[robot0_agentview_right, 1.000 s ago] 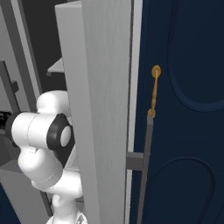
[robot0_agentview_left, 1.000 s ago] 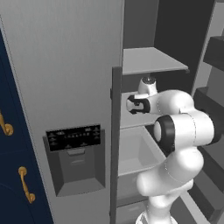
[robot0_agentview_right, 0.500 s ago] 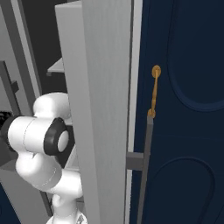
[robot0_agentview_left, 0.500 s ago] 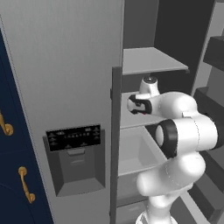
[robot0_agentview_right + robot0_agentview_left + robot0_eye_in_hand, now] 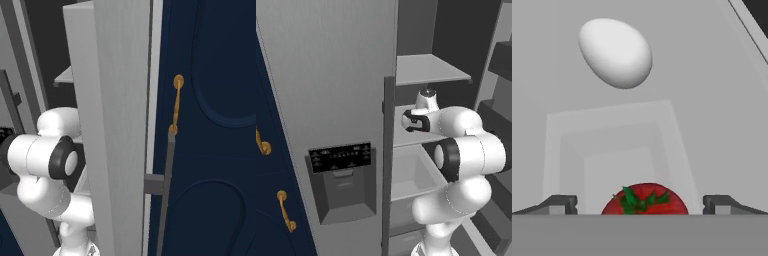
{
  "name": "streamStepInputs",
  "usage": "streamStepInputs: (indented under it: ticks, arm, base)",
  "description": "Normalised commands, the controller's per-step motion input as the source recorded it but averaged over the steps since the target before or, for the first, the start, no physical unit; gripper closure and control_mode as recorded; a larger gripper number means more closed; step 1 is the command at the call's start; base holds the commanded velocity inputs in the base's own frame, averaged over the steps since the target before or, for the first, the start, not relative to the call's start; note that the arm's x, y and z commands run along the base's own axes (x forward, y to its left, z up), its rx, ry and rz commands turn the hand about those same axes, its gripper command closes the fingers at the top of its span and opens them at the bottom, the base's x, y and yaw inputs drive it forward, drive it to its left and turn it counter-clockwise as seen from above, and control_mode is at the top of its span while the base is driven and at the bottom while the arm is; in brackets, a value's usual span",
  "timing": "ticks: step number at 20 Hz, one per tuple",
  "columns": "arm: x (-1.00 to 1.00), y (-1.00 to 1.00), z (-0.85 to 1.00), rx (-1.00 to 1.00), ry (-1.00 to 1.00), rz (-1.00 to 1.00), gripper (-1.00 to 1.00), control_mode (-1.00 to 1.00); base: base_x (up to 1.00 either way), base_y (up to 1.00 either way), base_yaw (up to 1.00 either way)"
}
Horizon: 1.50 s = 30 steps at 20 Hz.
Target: Take the strawberry from the fridge and place it on top of the pancake, located on the dining counter.
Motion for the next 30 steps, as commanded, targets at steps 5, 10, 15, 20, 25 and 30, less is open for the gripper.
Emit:
streamStepInputs:
  ticks: [5, 10, 15, 20, 25, 30]
  arm:
    - [-0.10, 0.00, -0.13, 0.00, 0.01, -0.01, 1.00, -1.00]
    - [-0.12, 0.00, -0.06, 0.00, 0.00, 0.00, 1.00, -1.00]
    - [-0.36, 0.00, -0.06, 0.00, 0.00, -0.02, 1.00, -1.00]
    - [-0.54, 0.00, -0.02, 0.02, 0.00, -0.09, 1.00, -1.00]
    - [-0.85, 0.03, 0.18, 0.12, -0.08, -0.03, 1.00, -1.00]
    - [-0.84, 0.21, 0.50, 0.07, -0.07, 0.00, 1.00, -1.00]
  base:
    - [0.00, 0.00, 0.00]
    - [0.00, 0.00, 0.00]
    - [0.00, 0.00, 0.00]
    - [0.00, 0.00, 0.00]
    - [0.00, 0.00, 0.00]
    - [0.00, 0.00, 0.00]
